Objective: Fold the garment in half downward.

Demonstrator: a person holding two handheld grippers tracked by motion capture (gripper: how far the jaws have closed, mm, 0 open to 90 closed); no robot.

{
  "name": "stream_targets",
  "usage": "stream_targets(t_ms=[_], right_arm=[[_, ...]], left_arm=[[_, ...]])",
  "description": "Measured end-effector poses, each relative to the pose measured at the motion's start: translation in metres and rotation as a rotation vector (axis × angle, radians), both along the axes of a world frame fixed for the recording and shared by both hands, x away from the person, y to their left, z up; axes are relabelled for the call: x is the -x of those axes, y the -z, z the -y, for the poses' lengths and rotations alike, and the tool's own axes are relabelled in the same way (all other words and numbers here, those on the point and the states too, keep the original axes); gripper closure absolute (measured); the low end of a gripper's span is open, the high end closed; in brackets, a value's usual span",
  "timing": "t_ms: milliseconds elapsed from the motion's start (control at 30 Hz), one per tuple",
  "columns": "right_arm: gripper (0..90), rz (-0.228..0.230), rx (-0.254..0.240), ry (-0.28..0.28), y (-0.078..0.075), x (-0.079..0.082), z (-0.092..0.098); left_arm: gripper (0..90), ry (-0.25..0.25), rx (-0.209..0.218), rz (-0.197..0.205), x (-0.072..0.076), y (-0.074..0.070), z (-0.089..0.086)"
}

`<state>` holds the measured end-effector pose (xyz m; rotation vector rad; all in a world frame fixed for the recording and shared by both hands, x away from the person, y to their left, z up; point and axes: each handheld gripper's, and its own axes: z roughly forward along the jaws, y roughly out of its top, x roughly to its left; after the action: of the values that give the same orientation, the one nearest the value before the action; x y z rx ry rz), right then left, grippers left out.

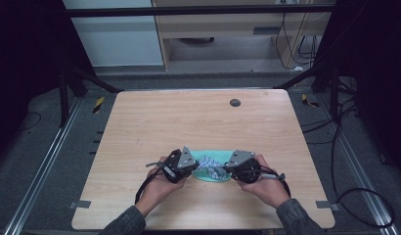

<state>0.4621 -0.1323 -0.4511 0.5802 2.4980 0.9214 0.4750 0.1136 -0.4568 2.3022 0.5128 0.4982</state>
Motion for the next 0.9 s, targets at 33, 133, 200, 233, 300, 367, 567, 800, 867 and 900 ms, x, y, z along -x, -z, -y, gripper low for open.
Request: stream_targets(t_ms=[33, 133, 200, 233, 300, 367, 567, 800, 867, 900], right_arm=[[80.0, -0.001, -0.003, 0.000, 0.001, 0.001, 0.000], [78.1, -0.008, 0.000, 0.000, 0.003, 0.002, 0.001], [76.4, -0.016, 0.001, 0.004, 0.004, 0.003, 0.001], [75.4, -0.018, 0.000, 0.003, 0.005, 0.003, 0.001], [72.1, -0.022, 0.002, 0.006, 0.006, 0.004, 0.001], [68.9, -0.034, 0.005, 0.011, 0.007, 0.004, 0.000], [61.8, -0.050, 0.005, 0.012, 0.008, 0.005, -0.002], [61.5, -0.052, -0.001, 0.006, 0.006, 0.005, -0.005], [63.2, -0.056, 0.006, 0.001, 0.008, 0.007, -0.006], [63.2, -0.056, 0.006, 0.001, 0.008, 0.007, -0.006]], left_arm=[[86.5, 0.002, -0.001, -0.002, 0.001, 0.001, 0.000], [86.5, 0.006, 0.001, -0.004, 0.003, 0.002, -0.001], [86.5, 0.008, 0.003, -0.007, 0.003, 0.003, -0.001], [86.5, 0.008, 0.005, -0.006, 0.004, 0.003, -0.002], [86.5, 0.010, 0.006, -0.006, 0.005, 0.003, -0.002], [86.4, 0.014, 0.009, -0.004, 0.006, 0.004, -0.003], [86.3, 0.019, 0.018, -0.007, 0.008, 0.004, -0.006], [86.3, 0.027, 0.018, -0.006, 0.013, 0.003, -0.006], [86.3, 0.032, 0.010, -0.009, 0.014, 0.003, -0.007], [86.3, 0.033, 0.012, -0.011, 0.015, 0.004, -0.007]])
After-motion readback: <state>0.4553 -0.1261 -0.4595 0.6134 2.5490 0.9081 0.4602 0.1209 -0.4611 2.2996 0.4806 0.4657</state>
